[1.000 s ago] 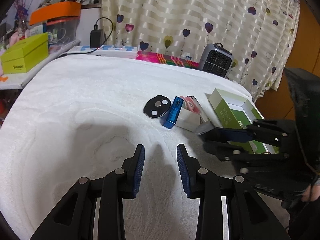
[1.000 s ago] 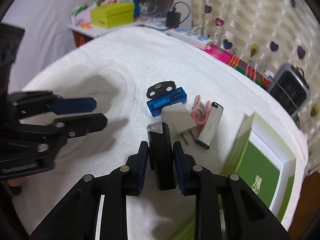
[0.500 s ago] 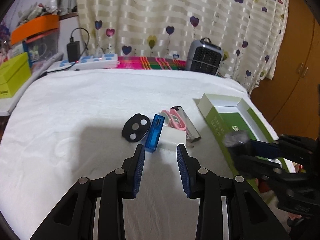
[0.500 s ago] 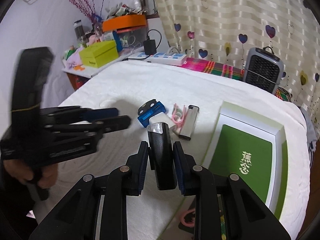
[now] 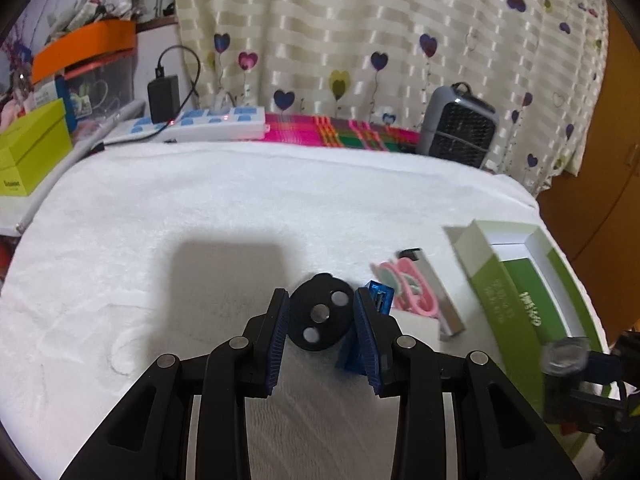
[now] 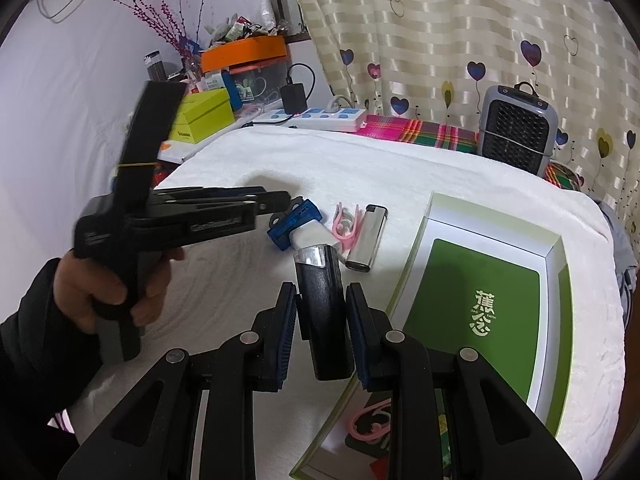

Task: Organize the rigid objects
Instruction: 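Grasp the black round case with white dots with the left gripper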

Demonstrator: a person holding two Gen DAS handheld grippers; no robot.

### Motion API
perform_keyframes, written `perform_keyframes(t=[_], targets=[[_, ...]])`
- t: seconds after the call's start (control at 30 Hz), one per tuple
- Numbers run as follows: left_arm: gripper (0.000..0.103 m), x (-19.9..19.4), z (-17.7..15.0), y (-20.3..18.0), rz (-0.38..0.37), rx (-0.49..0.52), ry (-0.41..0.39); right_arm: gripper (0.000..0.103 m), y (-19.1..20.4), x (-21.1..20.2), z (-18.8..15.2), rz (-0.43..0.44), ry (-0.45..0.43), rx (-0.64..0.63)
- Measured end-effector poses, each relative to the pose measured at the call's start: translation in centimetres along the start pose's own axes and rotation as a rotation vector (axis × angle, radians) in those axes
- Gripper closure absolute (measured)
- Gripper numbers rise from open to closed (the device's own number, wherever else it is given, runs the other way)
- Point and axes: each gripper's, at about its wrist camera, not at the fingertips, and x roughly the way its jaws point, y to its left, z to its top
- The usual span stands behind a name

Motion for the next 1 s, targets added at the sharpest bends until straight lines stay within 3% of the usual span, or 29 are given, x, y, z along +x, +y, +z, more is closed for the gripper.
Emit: perform_keyframes(t=[0.23, 0.5, 0.63, 0.77, 0.8, 0.83, 1.0], targets=[[0.069, 0.4, -0.2, 1.1, 0.032, -0.039, -0.019, 0.076, 0.0, 0.1, 0.0, 0.002, 0.002, -0.005], [0.069, 0.4, -0.9, 2.3, -0.011, -0.092, 0.012, 0.076, 0.3, 0.0, 0.0, 0.005, 0.003, -0.011], [0.061, 1.1, -0.8, 3.2, -0.052, -0.139, 0.04, 0.076, 0.4, -0.1, 0.0, 0.005, 0.003, -0.012], [0.061, 1.4, -0.8, 2.3, -0.049, -0.108, 0.056, 0.076, 0.3, -0.1, 0.0, 0.005, 0.001, -0.009], [0.063, 1.4, -0.8, 2.2, -0.046, -0.101, 0.058, 0.076, 0.4, -0.2, -0.1, 0.005, 0.001, -0.009], [0.073, 1.4, -0.8, 2.1, -0.055, -0.095, 0.054, 0.076, 0.4, -0.2, -0.1, 0.005, 0.001, -0.01], [0.073, 1.1, -0.8, 2.1, -0.047, -0.097, 0.04, 0.076, 0.3, -0.3, -0.2, 0.003, -0.001, -0.005]])
